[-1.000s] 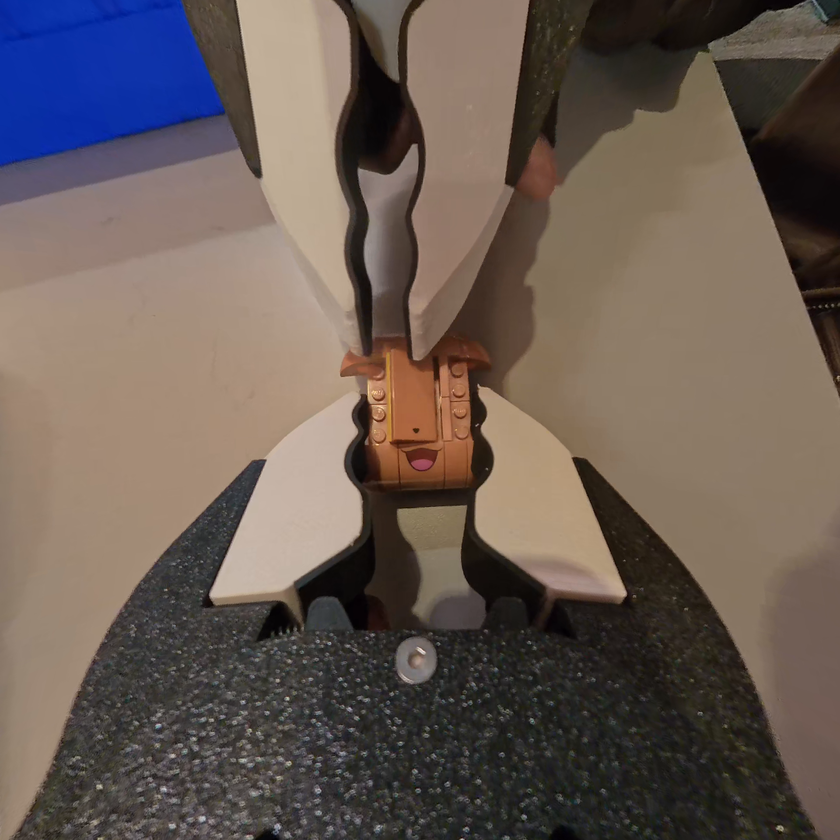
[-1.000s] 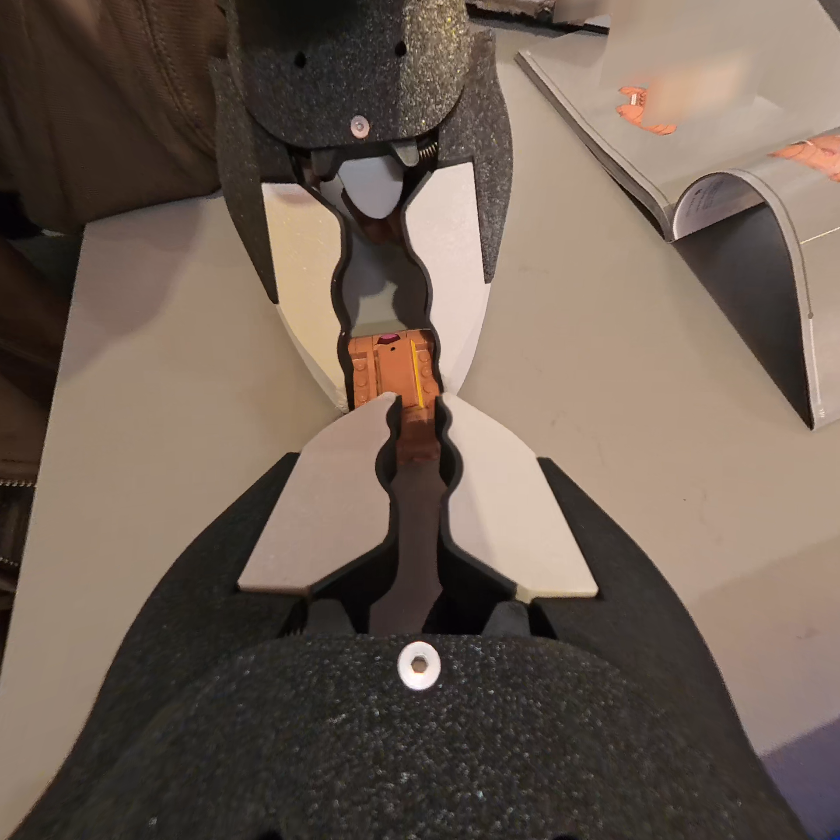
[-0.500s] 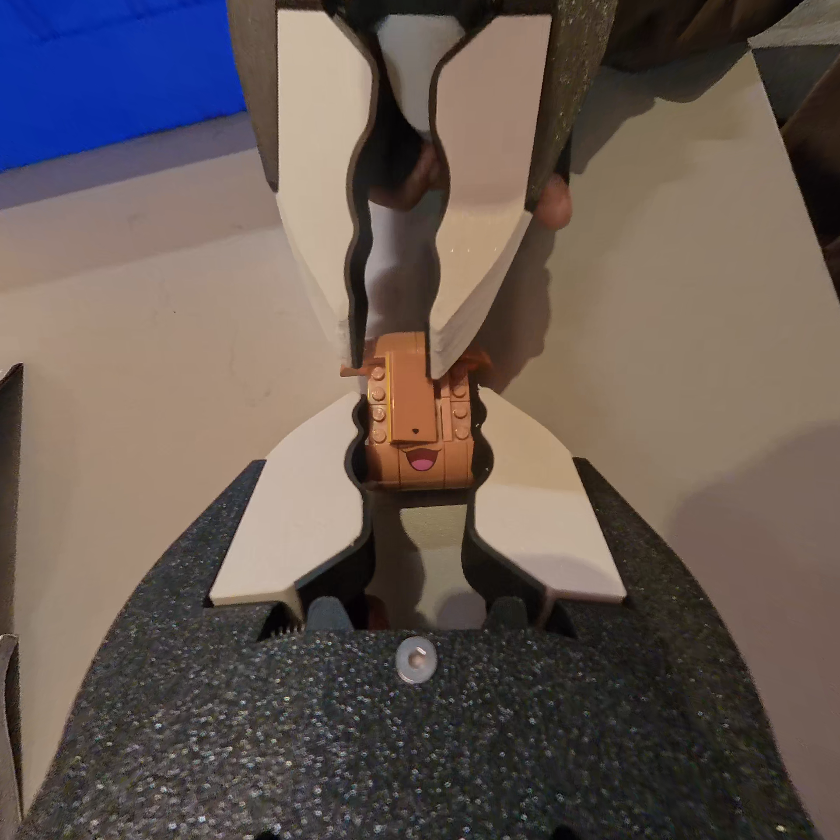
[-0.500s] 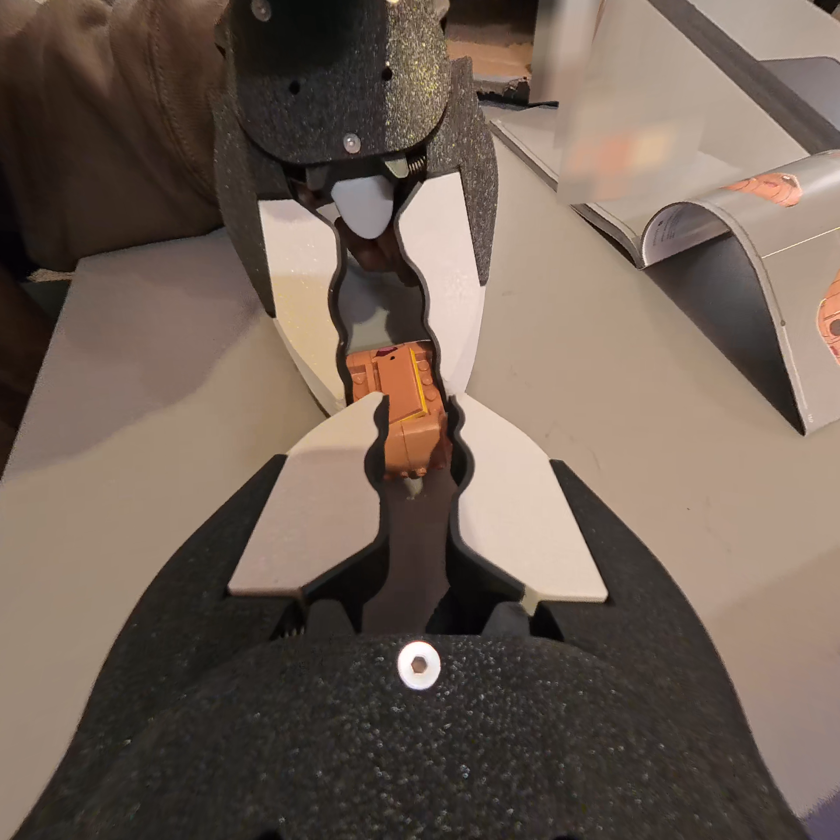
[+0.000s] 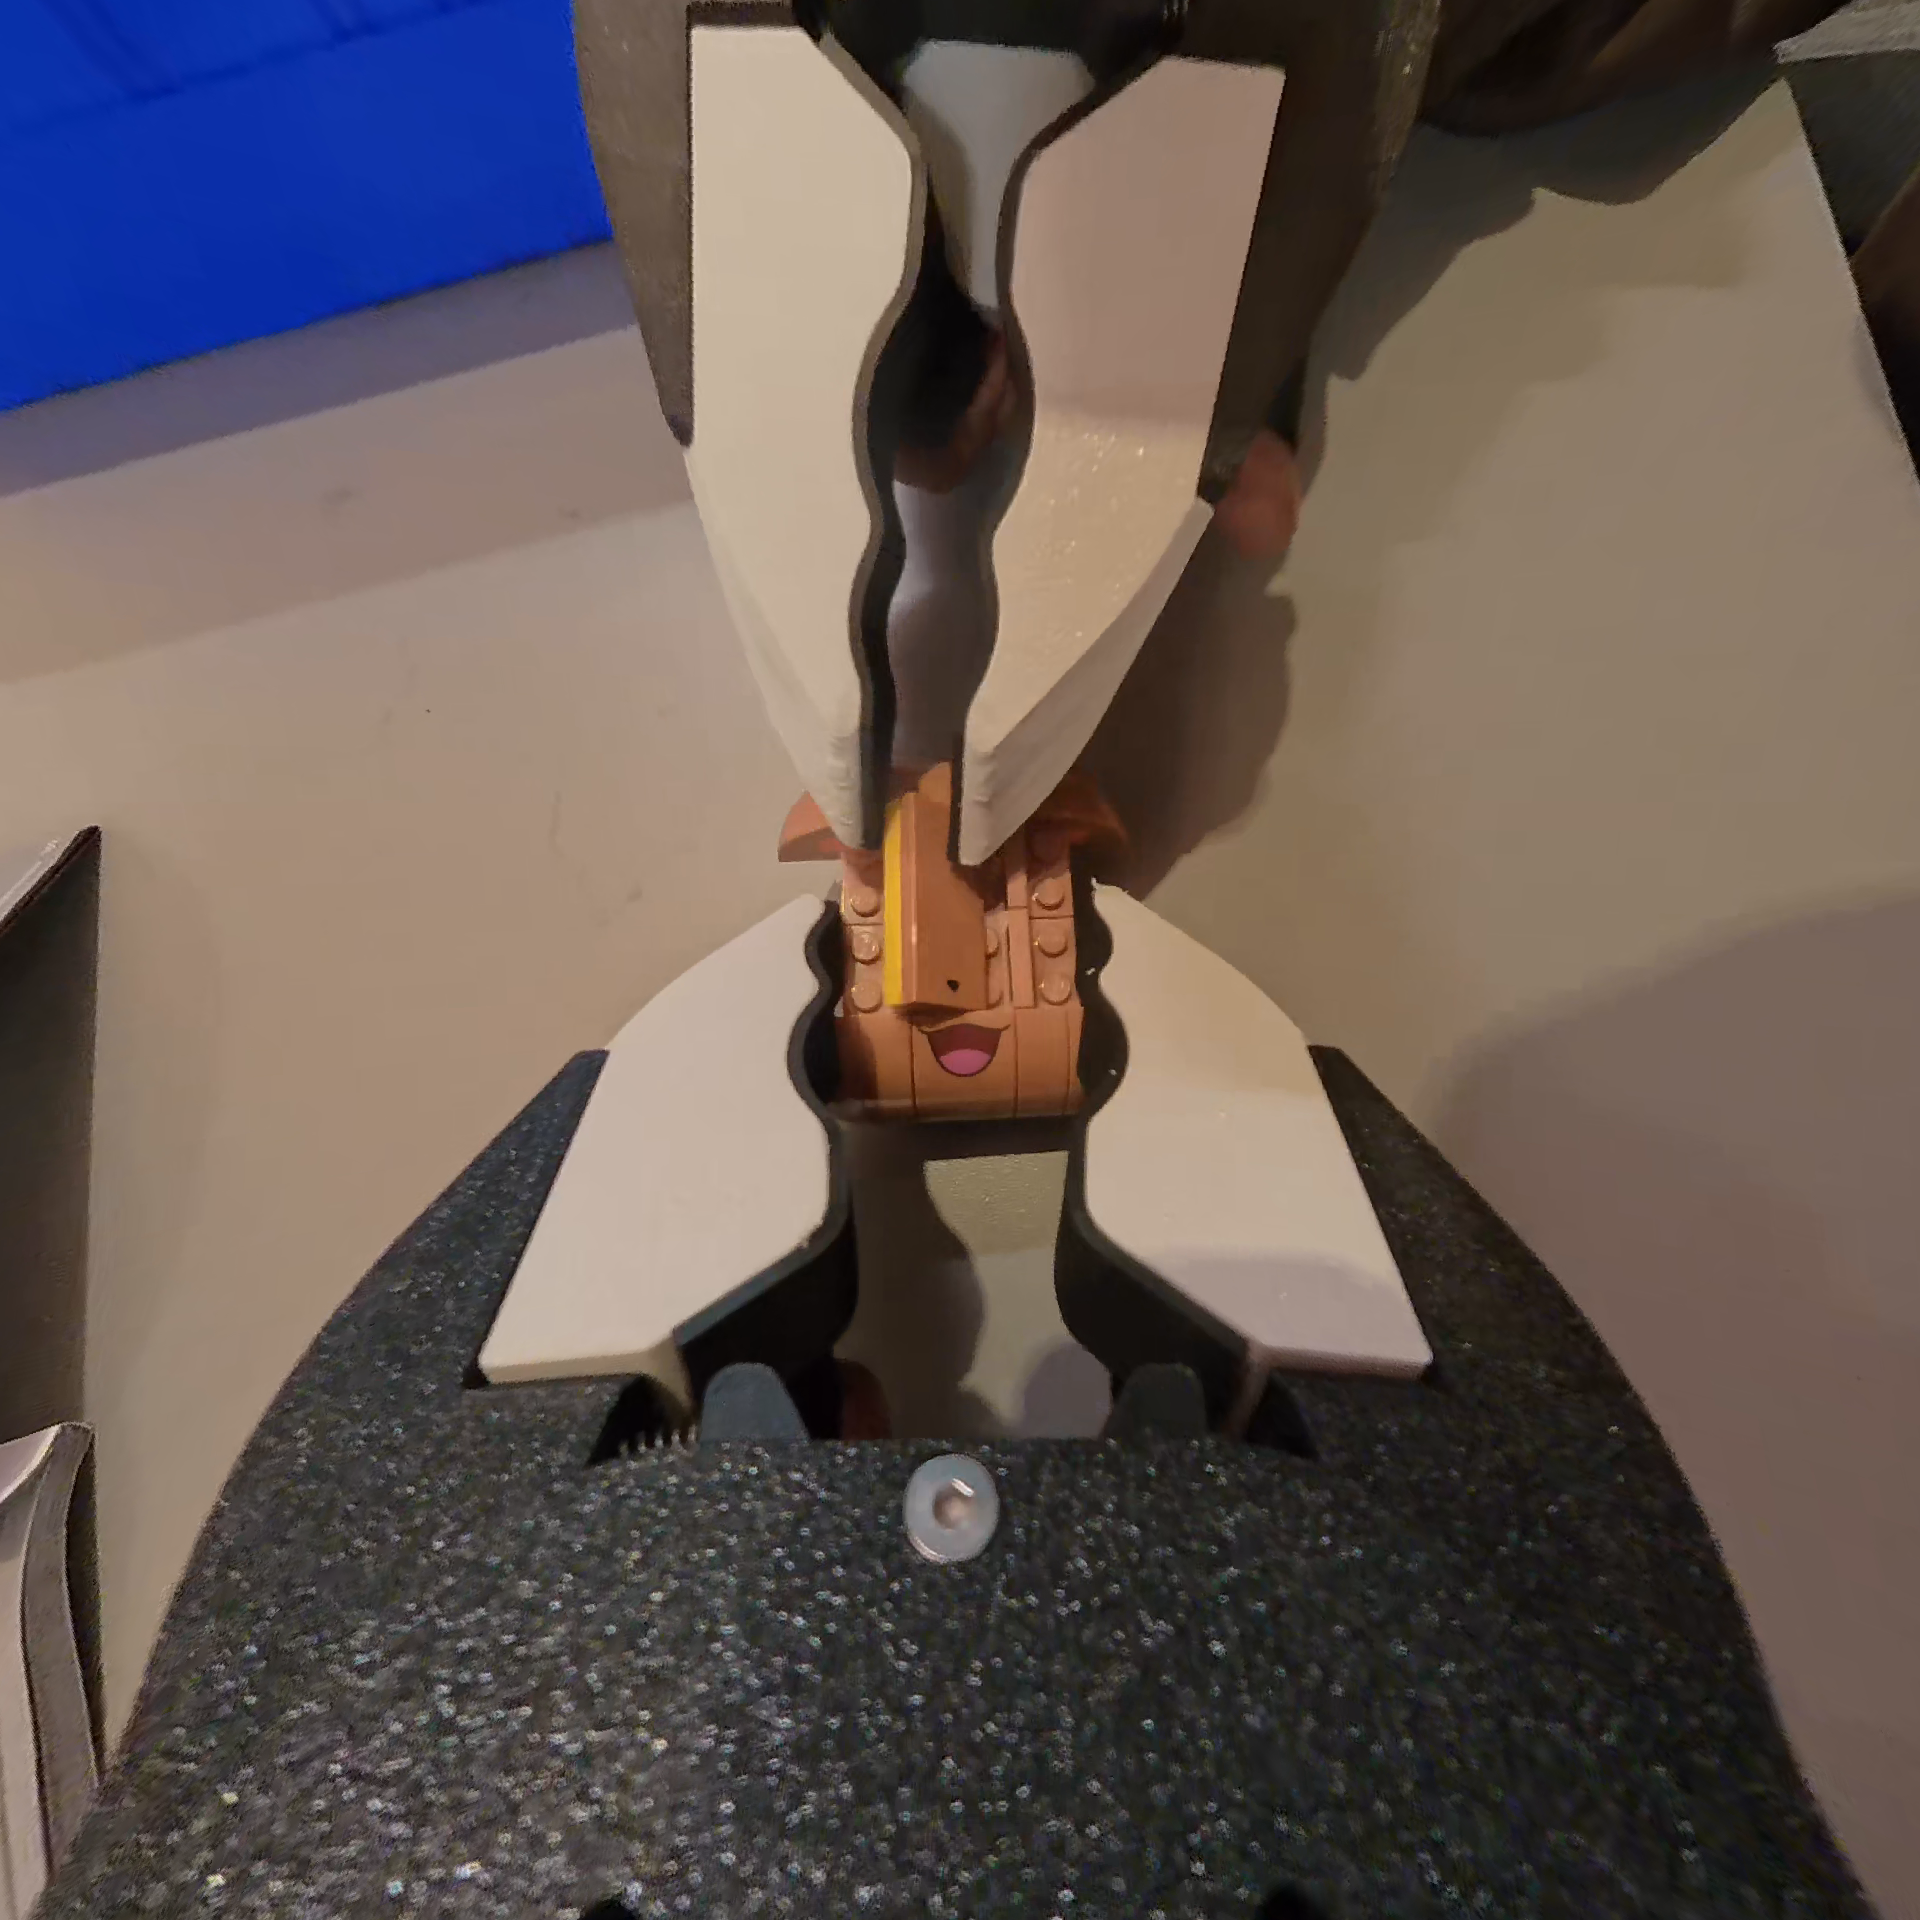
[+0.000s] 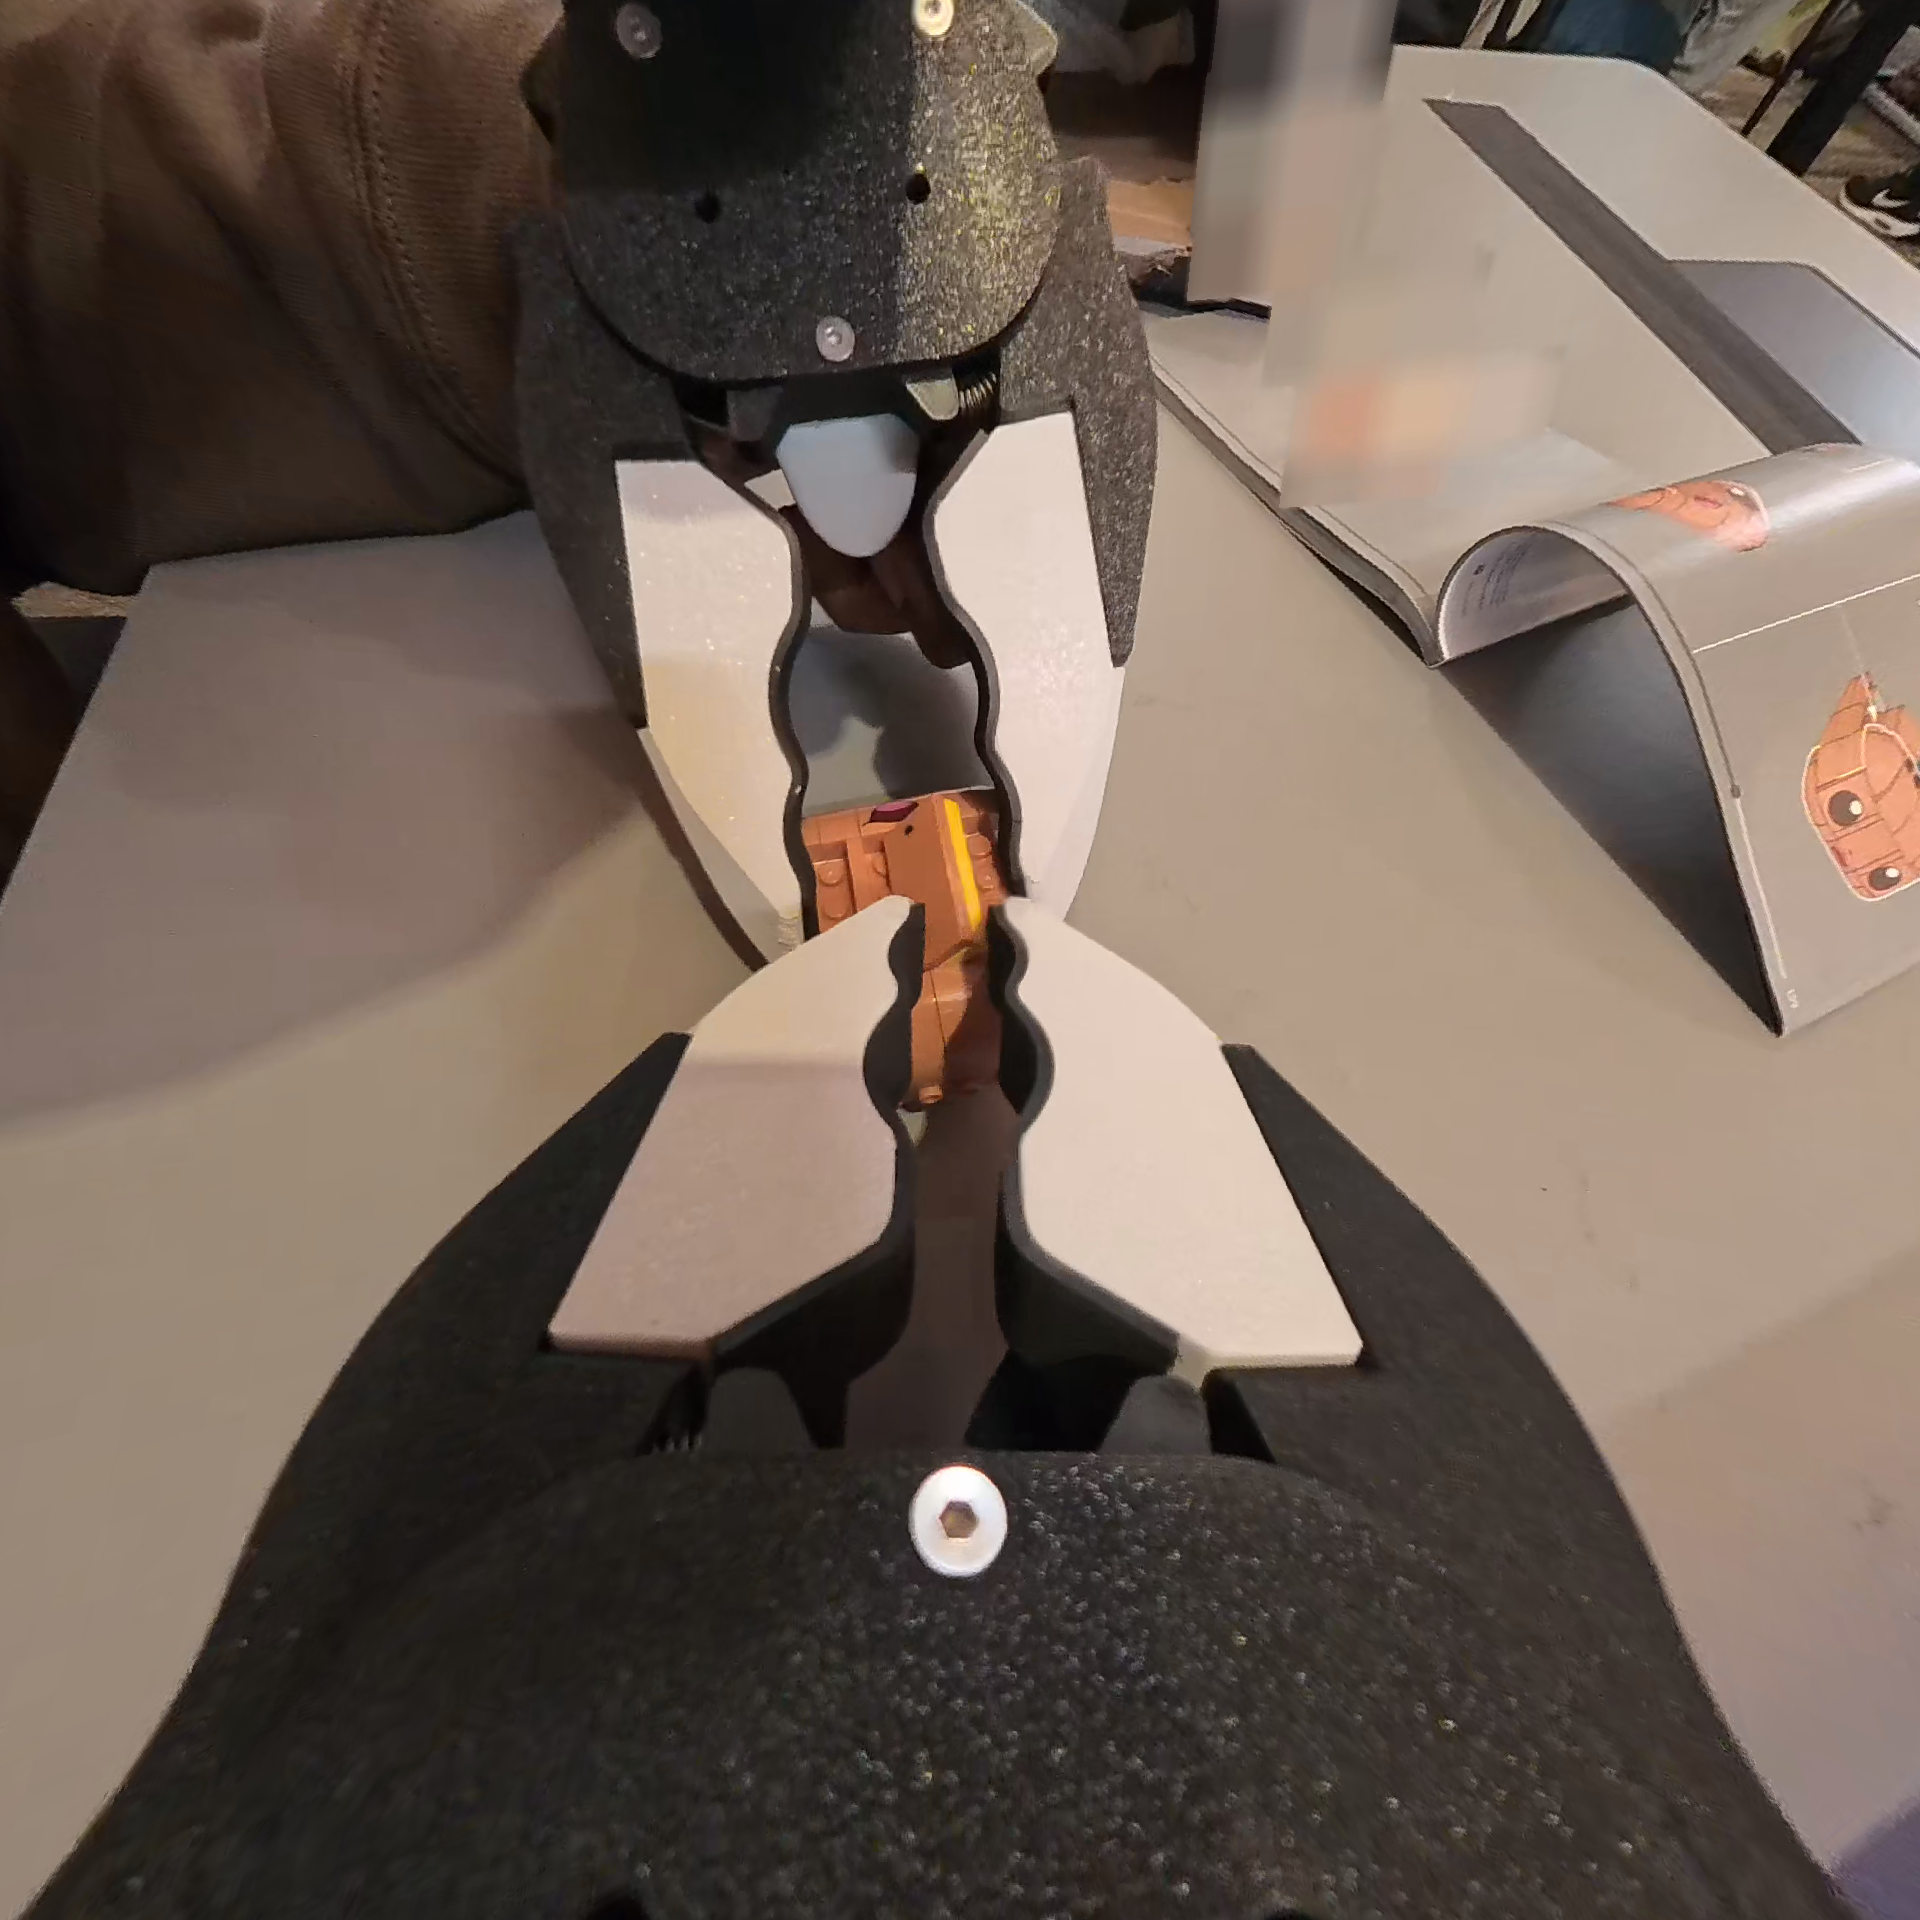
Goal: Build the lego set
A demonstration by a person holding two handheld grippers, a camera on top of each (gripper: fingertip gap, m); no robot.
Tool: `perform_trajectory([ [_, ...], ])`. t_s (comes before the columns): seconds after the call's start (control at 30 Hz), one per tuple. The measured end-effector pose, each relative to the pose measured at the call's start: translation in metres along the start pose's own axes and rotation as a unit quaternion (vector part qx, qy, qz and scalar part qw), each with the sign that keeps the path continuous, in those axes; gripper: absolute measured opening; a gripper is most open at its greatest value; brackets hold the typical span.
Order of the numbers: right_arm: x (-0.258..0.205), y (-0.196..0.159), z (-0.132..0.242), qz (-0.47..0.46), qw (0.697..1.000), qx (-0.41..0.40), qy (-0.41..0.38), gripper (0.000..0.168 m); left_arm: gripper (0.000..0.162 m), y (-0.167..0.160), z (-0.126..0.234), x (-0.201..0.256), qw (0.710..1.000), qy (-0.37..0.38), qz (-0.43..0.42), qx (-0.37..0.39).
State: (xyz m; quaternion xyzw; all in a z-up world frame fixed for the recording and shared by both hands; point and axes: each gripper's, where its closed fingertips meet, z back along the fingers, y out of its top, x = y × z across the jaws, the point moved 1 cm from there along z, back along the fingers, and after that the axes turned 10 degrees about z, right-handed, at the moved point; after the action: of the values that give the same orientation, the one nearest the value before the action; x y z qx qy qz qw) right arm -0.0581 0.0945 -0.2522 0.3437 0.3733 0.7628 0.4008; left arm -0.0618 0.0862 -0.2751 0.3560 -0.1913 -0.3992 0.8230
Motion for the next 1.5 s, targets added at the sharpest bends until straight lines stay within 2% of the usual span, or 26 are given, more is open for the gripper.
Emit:
perform_trajectory([
  [0.2,-0.003,0.001,0.005,-0.089,0.995,0.005,0.05,0.007,0.043,0.0,-0.002,0.001,1.0,0.005,-0.008,-0.002],
  [0.4,-0.005,0.003,0.011,-0.213,0.971,0.017,0.111,0.006,0.043,0.002,-0.003,0.002,1.0,0.008,-0.015,-0.001],
  [0.67,0.002,0.001,0.017,-0.202,0.975,0.012,0.095,0.004,0.043,0.001,-0.004,0.001,1.0,0.01,-0.014,-0.003],
  [0.83,-0.008,0.011,0.026,-0.276,0.944,0.043,0.176,0.001,0.043,0.001,-0.004,0.002,1.0,0.007,-0.014,-0.002],
  [1.23,0.005,-0.003,0.023,-0.163,0.983,-0.009,0.086,0.01,0.043,-0.001,-0.006,0.004,1.0,-0.001,-0.011,-0.008],
  [1.37,-0.006,-0.004,0.032,-0.113,0.988,-0.006,0.102,0.012,0.043,-0.006,-0.006,0.006,1.0,-0.007,-0.013,-0.02],
  [1.5,-0.035,-0.013,0.049,-0.048,0.987,-0.014,0.152,0.014,0.043,-0.005,-0.007,0.008,1.0,-0.016,-0.012,-0.017],
])
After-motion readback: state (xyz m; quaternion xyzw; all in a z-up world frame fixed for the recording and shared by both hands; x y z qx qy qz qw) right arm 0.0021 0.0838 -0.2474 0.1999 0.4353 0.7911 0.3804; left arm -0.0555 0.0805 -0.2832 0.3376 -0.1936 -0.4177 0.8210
